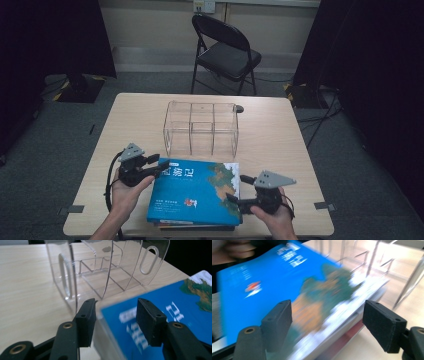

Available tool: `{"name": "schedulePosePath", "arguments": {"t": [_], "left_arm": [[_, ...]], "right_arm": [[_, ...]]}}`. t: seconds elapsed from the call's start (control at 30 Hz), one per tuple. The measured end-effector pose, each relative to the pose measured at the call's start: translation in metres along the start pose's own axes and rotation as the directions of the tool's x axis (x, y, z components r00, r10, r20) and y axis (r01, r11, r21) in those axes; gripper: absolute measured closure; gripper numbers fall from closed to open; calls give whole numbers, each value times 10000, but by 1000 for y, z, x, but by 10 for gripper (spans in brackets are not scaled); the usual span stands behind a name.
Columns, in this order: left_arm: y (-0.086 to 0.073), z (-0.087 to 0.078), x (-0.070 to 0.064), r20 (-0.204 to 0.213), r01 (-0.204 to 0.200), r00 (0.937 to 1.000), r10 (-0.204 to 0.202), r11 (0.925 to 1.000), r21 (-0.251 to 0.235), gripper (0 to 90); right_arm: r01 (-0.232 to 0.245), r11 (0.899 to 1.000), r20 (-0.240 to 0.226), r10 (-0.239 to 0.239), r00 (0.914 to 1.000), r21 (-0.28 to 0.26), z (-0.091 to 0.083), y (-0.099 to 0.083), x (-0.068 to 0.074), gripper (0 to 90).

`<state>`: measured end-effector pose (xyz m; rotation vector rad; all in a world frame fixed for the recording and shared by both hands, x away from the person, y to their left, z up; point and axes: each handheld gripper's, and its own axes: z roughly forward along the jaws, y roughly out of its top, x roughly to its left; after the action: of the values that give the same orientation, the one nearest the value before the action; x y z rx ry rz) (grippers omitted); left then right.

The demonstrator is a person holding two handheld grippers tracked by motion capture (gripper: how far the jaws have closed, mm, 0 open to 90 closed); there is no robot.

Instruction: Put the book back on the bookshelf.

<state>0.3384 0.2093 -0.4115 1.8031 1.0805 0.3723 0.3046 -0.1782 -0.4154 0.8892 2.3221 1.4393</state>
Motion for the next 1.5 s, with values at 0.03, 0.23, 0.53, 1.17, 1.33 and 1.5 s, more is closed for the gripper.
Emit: {"name": "schedulePosePath", "arguments": {"t": [0.03, 0.23, 0.53, 1.17, 1.33, 1.5], "left_arm": [[-4, -7, 0, -40, 41, 10000, -42, 9999, -106, 480], [-23, -24, -1, -17, 682, 9977, -682, 9977, 16, 473], [-23, -8, -4, 691, 545, 9962, -538, 9985, -82, 625], [6, 37, 1, 1409, -76, 9900, 34, 9996, 290, 618], [10, 50, 3, 1822, -45, 9833, 30, 10000, 82, 624], [10, 47, 0, 1576, -384, 9868, 372, 9993, 45, 636]], "right_arm": [[13, 10000, 4, -13, 10000, -27, 5, 4, -6, 231], [-45, 9999, 113, 46, 9999, -110, 30, 18, -30, 236], [-294, 9993, 163, 291, 9994, 235, 36, 14, -30, 274], [-278, 9990, 595, 256, 9979, 362, -2, -5, -13, 347], [-240, 9983, 603, 208, 9980, 526, -15, -9, -4, 370], [-510, 9966, 275, 494, 9984, 640, -17, -9, -7, 393]]}}
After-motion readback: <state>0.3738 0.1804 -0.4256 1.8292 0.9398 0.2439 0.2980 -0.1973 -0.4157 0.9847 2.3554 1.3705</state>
